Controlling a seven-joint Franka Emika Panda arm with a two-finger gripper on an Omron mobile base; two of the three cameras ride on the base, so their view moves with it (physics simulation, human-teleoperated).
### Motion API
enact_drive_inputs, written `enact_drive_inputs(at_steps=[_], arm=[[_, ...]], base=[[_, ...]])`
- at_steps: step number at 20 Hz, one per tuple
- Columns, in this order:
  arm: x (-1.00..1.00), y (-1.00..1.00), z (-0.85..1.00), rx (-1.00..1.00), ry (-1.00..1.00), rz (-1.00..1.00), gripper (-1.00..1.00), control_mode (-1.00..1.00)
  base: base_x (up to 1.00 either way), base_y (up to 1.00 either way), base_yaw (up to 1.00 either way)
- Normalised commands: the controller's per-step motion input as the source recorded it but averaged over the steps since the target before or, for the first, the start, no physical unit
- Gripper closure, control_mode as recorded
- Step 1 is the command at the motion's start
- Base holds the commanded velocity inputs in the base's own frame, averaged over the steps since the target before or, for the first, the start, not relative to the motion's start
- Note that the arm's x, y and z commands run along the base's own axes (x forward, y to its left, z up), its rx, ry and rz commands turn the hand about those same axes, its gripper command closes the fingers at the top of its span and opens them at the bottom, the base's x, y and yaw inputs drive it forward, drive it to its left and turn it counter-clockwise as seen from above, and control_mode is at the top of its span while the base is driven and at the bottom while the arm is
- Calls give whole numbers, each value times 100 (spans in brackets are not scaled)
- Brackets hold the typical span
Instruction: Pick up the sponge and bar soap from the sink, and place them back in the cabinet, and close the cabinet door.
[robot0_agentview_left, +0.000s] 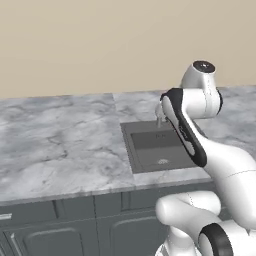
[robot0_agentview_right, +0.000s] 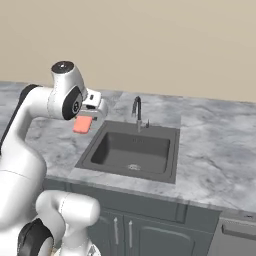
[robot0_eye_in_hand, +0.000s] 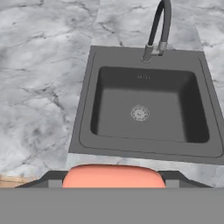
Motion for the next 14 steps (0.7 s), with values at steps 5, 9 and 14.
enact_drive_inputs(at_steps=[5,9,14], arm=[[0,0,0,0,0,0,100,100],[0,0,0,0,0,0,100,100],[0,0,0,0,0,0,100,100]], base=[[-4,8,52],[0,0,61],[0,7,64]])
